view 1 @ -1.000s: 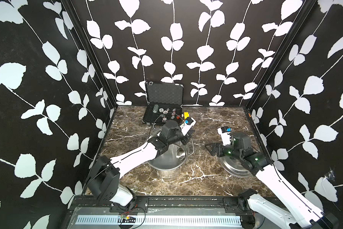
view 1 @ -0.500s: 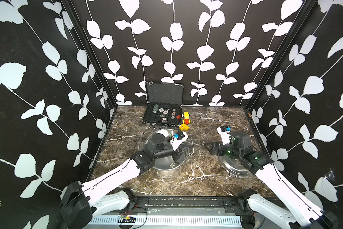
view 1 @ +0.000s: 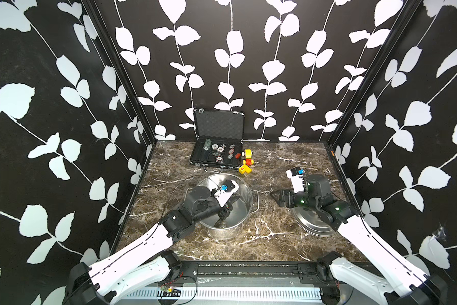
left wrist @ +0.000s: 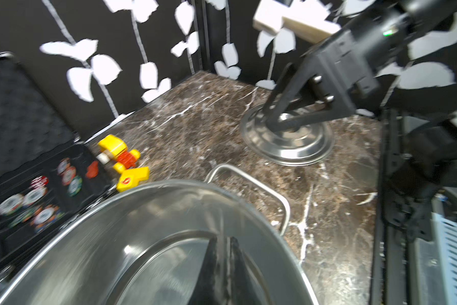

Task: Stir the soup with a spoon
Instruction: Stir the soup in the pan with a stick.

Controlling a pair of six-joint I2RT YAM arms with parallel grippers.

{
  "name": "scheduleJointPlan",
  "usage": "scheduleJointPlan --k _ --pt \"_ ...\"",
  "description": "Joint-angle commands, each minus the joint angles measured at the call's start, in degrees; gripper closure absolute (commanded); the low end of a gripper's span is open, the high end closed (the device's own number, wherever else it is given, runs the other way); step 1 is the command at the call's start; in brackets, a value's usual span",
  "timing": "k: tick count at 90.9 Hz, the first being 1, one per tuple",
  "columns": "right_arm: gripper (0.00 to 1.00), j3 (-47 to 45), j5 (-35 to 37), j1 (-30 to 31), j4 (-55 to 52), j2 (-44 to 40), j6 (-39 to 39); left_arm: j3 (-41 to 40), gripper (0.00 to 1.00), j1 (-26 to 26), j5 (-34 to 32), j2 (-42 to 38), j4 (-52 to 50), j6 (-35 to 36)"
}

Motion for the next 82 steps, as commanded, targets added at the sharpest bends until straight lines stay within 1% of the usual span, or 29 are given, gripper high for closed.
scheduleJointPlan --k 1,9,18,23,28,32,50,62,71,72,75,82 --pt "0.16 1.8 0.4 0.6 2.2 0.0 -0.7 -0.1 1.0 1.2 -9.2 -1.7 -5.2 -0.3" --pt "0.16 1.4 0.3 0.6 2.7 0.2 -0.4 -0.2 1.0 3.1 -14.0 -2.6 -5.0 -0.9" --pt "0.16 1.4 0.1 0.8 2.9 0.2 -0.3 -0.5 1.0 5.7 -16.9 -3.3 -3.7 -2.0" --pt "0.16 1.3 0.2 0.8 2.7 0.0 -0.4 -0.7 1.0 7.1 -17.8 -3.4 -2.8 -2.4" --pt "0.16 1.3 0.3 0.8 2.5 -0.4 -0.5 -0.8 1.0 7.4 -18.6 -3.6 -1.9 -2.6" --pt "0.16 1.2 0.4 0.9 2.5 -0.6 -0.6 -1.0 1.0 9.2 -19.2 -3.5 -0.5 -2.4" --pt "0.15 0.9 0.5 0.9 2.4 -1.2 -0.7 -2.3 1.0 12.1 -21.1 -1.9 6.4 -1.9" --pt "0.13 1.1 0.6 0.9 2.3 -1.3 -1.0 -2.6 1.0 14.2 -20.1 0.5 12.6 -2.4" --pt "0.11 1.5 0.6 0.9 1.9 -1.0 -1.0 -1.2 1.0 14.8 -18.7 3.6 16.4 -0.9" --pt "0.1 1.5 0.6 0.9 1.9 -1.0 -1.0 -0.9 1.0 14.8 -18.8 4.0 16.6 -0.7" --pt "0.03 1.6 0.8 0.9 1.7 -0.9 -1.0 -0.1 1.0 14.9 -18.5 5.3 17.4 -0.3" --pt "0.01 1.7 0.8 0.9 1.5 -0.9 -0.8 2.2 1.0 15.1 -16.3 8.4 18.1 0.8"
